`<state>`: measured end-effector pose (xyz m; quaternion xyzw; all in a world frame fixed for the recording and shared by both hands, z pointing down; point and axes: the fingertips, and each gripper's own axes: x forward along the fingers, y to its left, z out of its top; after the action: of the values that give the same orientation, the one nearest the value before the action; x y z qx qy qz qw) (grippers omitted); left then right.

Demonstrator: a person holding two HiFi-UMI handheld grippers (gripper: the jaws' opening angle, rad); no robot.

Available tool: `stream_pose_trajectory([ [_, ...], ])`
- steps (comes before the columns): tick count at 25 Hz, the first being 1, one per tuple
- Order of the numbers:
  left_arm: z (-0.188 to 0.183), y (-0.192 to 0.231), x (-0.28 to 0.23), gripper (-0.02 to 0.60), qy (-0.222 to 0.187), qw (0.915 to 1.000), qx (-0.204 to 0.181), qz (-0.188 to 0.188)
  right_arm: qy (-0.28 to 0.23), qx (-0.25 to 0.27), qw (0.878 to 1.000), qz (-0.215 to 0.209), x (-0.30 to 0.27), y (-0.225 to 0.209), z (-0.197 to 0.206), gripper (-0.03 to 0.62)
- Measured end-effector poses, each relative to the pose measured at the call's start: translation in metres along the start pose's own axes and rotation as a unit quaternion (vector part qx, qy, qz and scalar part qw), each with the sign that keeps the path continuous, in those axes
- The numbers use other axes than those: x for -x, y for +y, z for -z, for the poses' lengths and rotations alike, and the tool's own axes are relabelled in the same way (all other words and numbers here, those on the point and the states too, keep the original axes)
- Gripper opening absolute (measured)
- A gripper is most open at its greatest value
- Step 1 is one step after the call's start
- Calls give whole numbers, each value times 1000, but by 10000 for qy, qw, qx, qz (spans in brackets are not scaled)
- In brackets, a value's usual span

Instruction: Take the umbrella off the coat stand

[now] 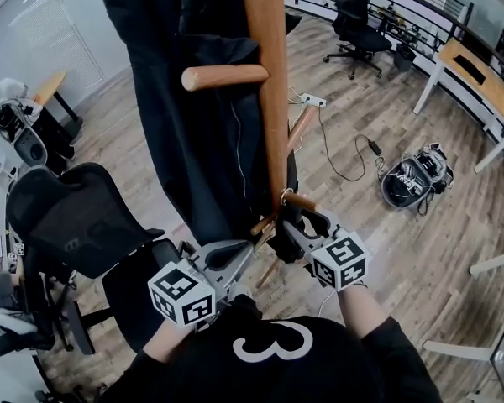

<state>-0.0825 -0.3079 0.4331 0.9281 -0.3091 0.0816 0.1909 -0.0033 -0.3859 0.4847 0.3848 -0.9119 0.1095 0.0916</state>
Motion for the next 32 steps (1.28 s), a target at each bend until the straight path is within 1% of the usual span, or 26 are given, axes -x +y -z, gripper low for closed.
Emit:
stream_pose_trajectory([
  [9, -3, 2, 0, 15, -63, 10000, -5, -73, 62, 31, 10000, 12, -2, -1, 0, 191],
  [17, -2, 6, -1, 16, -64, 9999, -37, -139, 111, -40, 9999, -70, -5, -3, 0, 192],
  [32, -5, 11, -9, 16, -144, 9998, -84, -125, -10, -61, 10000, -40, -5, -15, -8, 192],
])
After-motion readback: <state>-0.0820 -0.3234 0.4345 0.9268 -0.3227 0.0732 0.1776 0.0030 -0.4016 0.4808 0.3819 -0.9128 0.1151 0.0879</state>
